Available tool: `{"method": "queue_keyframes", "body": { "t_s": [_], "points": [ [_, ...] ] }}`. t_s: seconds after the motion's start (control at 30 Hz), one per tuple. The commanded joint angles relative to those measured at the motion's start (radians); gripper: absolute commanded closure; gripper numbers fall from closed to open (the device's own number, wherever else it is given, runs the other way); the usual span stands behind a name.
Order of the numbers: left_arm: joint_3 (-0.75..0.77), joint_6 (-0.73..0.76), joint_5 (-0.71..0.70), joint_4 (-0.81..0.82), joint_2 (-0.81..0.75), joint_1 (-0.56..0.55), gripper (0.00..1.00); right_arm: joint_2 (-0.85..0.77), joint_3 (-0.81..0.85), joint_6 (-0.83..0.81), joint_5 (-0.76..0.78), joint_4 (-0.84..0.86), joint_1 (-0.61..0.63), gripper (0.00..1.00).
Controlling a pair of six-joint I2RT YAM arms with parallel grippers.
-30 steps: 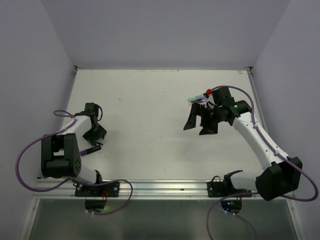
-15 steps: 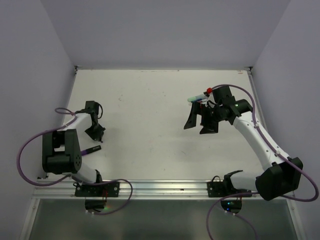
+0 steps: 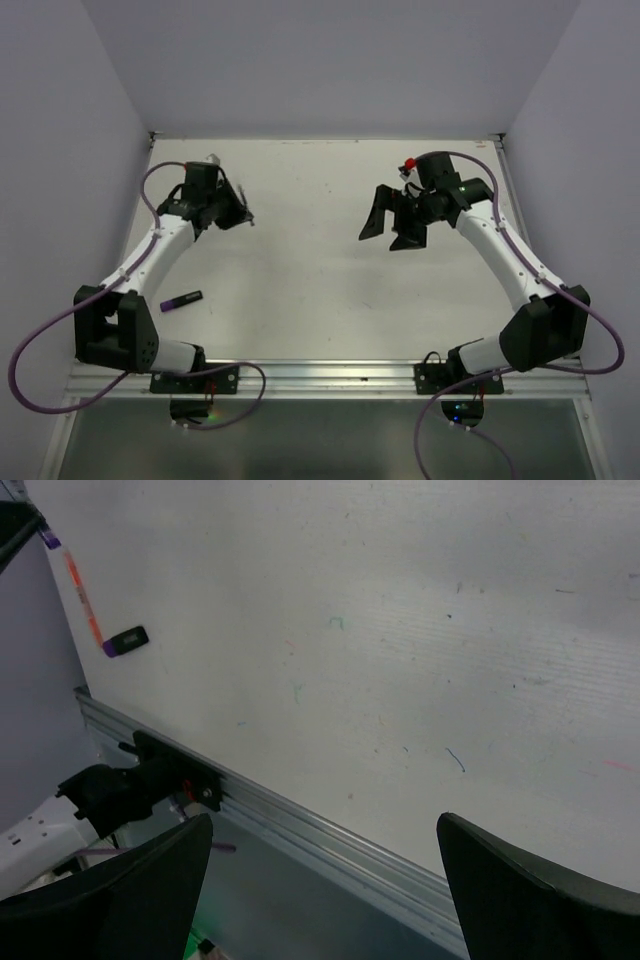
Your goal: Open the pen caps
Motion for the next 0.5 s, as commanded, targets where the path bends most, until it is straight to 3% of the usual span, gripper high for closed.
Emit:
{"method": "queue_keyframes", "body": {
  "t_s": [0.0,0.07,0.23,0.47],
  "points": [
    [-0.065,-0.066,0.400,0.242,-0.095,-0.133,1.00,0.026,0.058,0.012,-0.068,0.047,0.002,0.01],
    [-0.157,-0.122,0.535,0.414,-0.128,-0.208,1.00,0.032,0.069,0.025,-0.111,0.096,0.002,0.01],
    [-0.175,-0.093,0.638,0.414,-0.155,-0.363,1.00,0.038,0.067,0.043,-0.188,0.199,0.022,0.01],
    [-0.276,-0.104,0.756,0.486,-0.199,-0.394,1.00,0.003,-0.025,0.120,-0.248,0.395,0.056,0.10]
  ]
}}
